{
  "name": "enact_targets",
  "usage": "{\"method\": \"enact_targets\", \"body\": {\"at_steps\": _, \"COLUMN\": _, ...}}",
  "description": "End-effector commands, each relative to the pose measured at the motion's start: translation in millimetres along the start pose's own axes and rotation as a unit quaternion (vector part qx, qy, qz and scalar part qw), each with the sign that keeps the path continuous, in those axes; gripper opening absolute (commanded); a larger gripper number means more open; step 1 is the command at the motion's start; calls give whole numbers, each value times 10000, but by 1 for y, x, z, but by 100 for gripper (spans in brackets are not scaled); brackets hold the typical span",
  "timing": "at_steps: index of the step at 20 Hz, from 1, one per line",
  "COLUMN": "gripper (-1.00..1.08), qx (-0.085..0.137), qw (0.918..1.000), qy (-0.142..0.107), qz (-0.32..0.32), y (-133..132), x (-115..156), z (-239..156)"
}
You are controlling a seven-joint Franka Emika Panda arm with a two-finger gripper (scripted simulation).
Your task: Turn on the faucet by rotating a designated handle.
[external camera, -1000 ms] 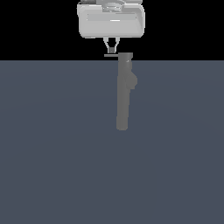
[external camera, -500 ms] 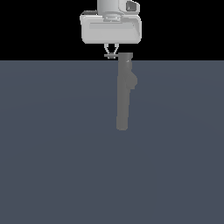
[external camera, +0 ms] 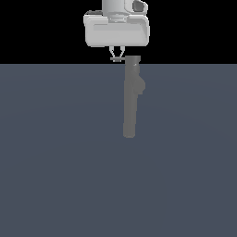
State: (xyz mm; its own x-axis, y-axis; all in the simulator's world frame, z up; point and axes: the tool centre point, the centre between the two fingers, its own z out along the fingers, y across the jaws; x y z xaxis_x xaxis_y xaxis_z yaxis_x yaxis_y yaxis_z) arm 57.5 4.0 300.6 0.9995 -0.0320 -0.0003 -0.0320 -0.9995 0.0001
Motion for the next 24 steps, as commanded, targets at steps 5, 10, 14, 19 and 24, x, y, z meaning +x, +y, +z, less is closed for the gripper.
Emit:
{"method": "enact_targets", "body": {"at_steps": 5, "gripper": -100, "qx": 0, "qw": 10000, "qy": 2, "qz": -2, "y": -6, "x": -18, "z": 0}}
{"method": "enact_targets", "body": {"at_steps": 10, "gripper": -100, "qx": 0, "qw": 10000, "qy": 2, "qz": -2, "y": -10, "x": -33, "z": 0}}
{"method": "enact_targets", "body": {"at_steps": 14, "gripper": -100, "qx": -3, "qw": 10000, "qy": 47, "qz": 12, "y": -6, "x": -32, "z": 0}}
{"method": "enact_targets", "body": {"at_steps": 19, "gripper": -100, "qx": -1, "qw": 10000, "qy": 32, "qz": 8, "y": 0, "x": -47, "z": 0}}
{"method": "enact_targets", "body": {"at_steps": 24, "gripper": -100, "qx": 0, "qw": 10000, "qy": 18, "qz": 4, "y": 6, "x": -63, "z": 0}}
